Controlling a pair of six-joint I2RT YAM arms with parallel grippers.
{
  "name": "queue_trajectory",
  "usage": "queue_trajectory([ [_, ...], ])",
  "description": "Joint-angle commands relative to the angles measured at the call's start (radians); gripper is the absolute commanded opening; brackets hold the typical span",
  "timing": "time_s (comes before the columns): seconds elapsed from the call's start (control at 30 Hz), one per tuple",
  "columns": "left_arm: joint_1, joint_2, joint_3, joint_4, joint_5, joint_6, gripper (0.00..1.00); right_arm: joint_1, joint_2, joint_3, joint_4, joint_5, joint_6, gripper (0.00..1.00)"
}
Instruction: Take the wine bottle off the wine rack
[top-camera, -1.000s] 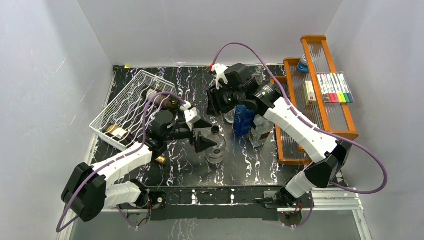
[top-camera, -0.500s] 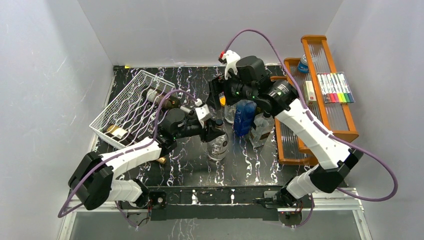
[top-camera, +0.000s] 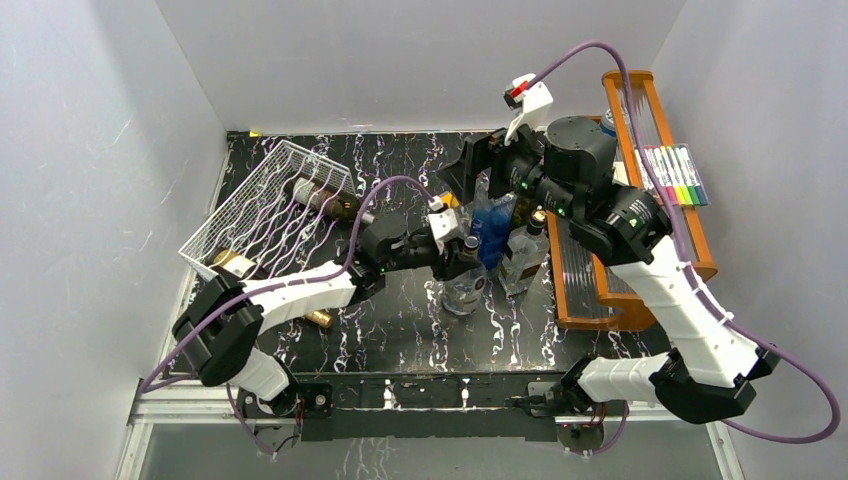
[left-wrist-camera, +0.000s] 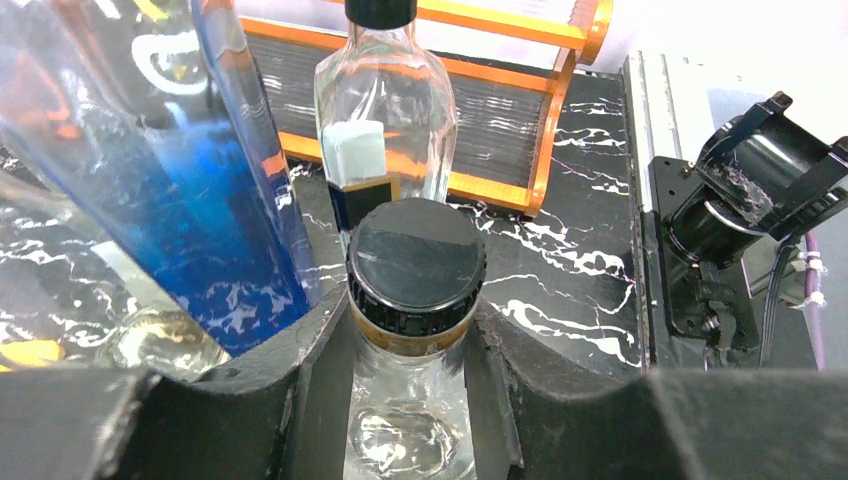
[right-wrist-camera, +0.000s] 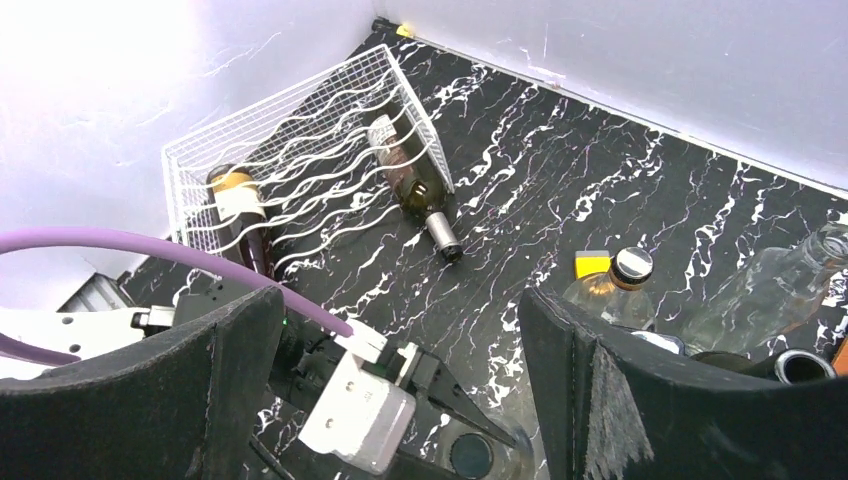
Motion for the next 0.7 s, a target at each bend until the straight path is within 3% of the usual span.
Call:
queue_trajectory([
  [0.0,-0.026,0.029,0.100,0.136,0.011,0.037,0.00,0.001,-0.014,-0.030,0.066,0.031,0.009,0.98],
  [0.07,-0.031,0.052,0.111,0.135,0.007,0.050,0.00,0.001,-0.017,-0.036,0.065,0.030,0.011,0.98],
  [0.27,-0.032,0.009,0.076,0.084,-0.020,0.057,0.69,0.001,-0.014,-0.045,0.055,0.023,0.016,0.98],
  [0.33,-0.031,-0.025,0.066,0.052,-0.024,0.058,0.96,0.001,-0.015,-0.047,0.059,0.020,0.016,0.98],
  [0.67,-0.031,-0.326,0.012,-0.272,-0.120,0.067,0.98,0.000,0.037,-0.029,0.077,-0.031,0.010,0.98],
])
